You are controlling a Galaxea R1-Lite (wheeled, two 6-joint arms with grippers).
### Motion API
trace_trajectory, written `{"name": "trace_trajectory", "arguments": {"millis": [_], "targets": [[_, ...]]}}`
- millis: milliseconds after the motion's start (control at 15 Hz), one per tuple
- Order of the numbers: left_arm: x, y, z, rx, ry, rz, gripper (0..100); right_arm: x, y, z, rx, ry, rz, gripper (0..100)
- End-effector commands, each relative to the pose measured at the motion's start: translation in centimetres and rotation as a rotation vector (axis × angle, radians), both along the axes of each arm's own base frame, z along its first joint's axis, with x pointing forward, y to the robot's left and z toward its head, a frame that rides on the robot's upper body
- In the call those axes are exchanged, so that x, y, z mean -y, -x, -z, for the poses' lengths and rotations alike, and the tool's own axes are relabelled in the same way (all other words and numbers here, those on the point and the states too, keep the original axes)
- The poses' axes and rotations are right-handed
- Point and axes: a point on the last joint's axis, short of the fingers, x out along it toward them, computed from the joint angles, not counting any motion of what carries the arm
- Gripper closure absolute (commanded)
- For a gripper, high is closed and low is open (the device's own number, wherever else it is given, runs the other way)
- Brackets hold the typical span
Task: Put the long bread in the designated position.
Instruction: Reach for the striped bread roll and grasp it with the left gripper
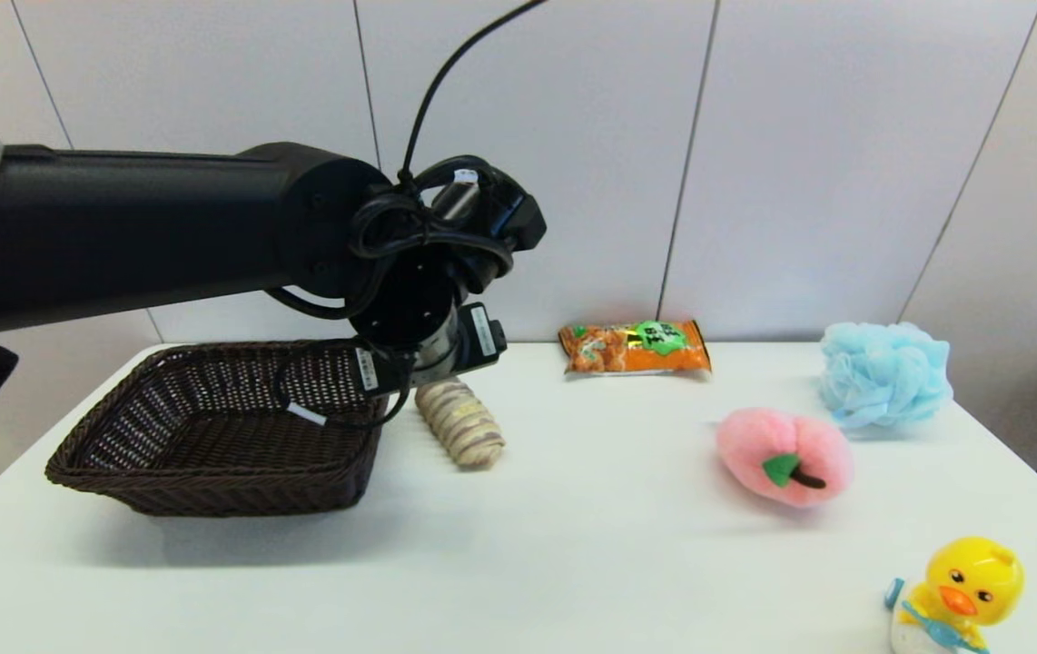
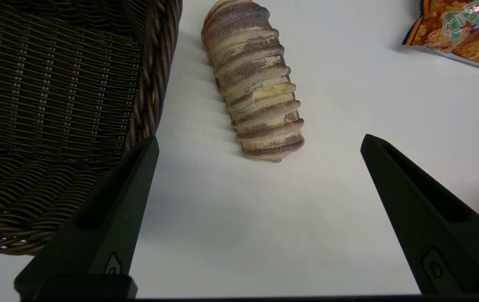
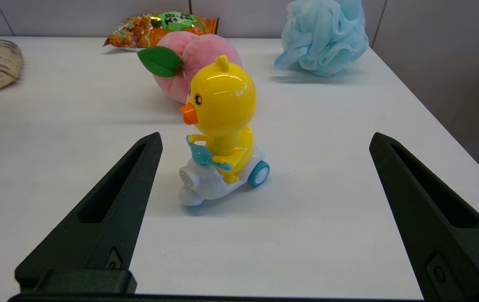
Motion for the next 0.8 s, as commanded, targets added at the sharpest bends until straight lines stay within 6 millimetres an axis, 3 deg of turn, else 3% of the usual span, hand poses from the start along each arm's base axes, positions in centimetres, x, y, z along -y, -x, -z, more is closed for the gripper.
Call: {"name": "trace_trajectory", "arguments": {"millis": [67, 200, 400, 533, 800], "targets": [[1.5, -1.3, 1.3, -0.060, 0.057, 0.034, 0, 0.0, 0.0, 0.0, 0.000, 0.000, -0.001, 0], [2.2, -2.2, 2.0, -0.071, 0.080, 0.024, 0, 0.0, 0.0, 0.0, 0.000, 0.000, -0.001, 0], [3.0, -3.2, 4.6, -0.119, 0.039, 0.017, 0, 0.0, 0.0, 0.0, 0.000, 0.000, -0.001, 0], [3.1, -4.2, 6.5, -0.149, 0.009, -0.003, 0, 0.0, 0.0, 0.0, 0.000, 0.000, -0.001, 0], [2.6, -5.5, 8.4, -0.172, -0.008, -0.050, 0, 0.0, 0.0, 0.0, 0.000, 0.000, -0.001, 0]]}}
